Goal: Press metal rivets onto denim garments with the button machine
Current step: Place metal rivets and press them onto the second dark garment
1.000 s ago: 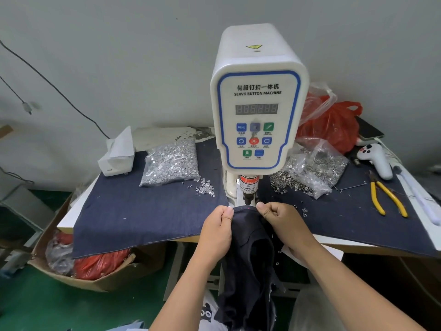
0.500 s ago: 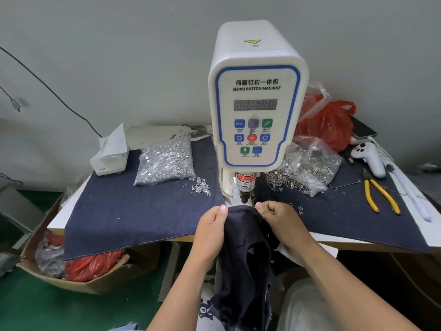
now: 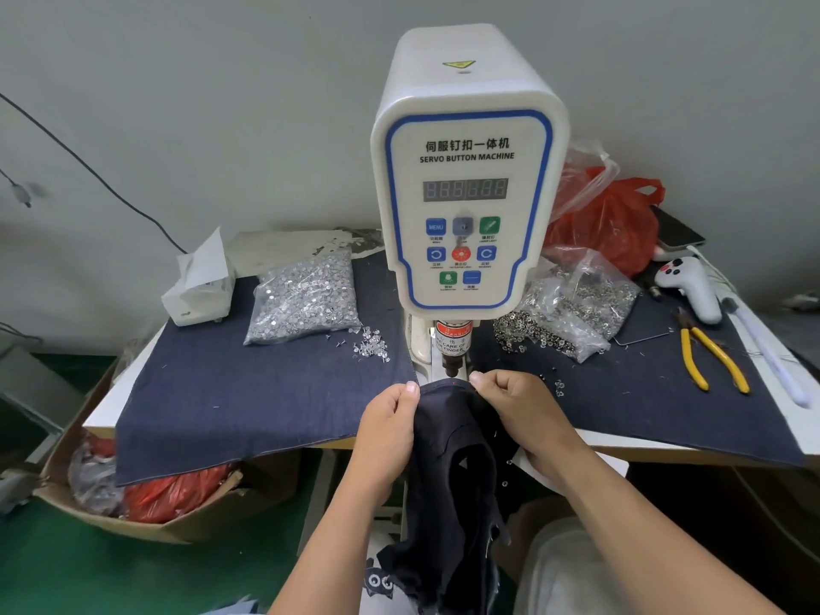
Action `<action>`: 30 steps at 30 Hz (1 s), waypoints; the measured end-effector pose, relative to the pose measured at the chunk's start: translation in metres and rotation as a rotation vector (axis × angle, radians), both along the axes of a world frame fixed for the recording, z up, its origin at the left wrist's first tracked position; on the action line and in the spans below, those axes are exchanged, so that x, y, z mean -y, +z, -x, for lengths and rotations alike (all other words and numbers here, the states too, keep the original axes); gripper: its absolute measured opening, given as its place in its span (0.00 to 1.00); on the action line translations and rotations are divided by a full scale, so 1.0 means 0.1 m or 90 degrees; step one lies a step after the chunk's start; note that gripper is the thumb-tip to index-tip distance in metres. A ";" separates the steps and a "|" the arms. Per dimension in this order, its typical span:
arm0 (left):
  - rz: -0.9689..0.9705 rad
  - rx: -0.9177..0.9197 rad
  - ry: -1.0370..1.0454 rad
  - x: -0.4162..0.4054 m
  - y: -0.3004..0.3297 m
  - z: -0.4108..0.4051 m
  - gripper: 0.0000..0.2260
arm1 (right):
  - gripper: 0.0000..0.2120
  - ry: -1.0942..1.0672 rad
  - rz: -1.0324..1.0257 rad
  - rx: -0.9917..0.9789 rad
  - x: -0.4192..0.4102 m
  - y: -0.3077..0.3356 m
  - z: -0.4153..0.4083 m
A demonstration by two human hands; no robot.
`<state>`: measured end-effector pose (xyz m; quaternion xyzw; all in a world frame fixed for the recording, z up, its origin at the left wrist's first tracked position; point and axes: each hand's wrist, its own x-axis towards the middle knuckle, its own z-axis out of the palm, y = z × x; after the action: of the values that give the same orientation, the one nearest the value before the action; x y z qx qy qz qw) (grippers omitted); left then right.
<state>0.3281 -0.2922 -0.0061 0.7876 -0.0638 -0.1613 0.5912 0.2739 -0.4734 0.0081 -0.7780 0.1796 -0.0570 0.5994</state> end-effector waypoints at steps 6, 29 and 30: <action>-0.003 -0.004 -0.009 -0.01 0.00 0.00 0.17 | 0.24 -0.005 0.025 0.008 0.01 -0.03 -0.01; 0.009 -0.010 -0.293 -0.26 0.32 0.42 0.22 | 0.15 0.279 -0.142 0.094 0.15 0.31 0.51; -0.018 -0.010 -0.313 -0.26 0.32 0.44 0.18 | 0.15 0.291 -0.178 0.096 0.18 0.30 0.54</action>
<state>0.2837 -0.2659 0.0264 0.7552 -0.2470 -0.3073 0.5238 0.2199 -0.4915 0.0381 -0.7016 -0.0396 0.0473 0.7099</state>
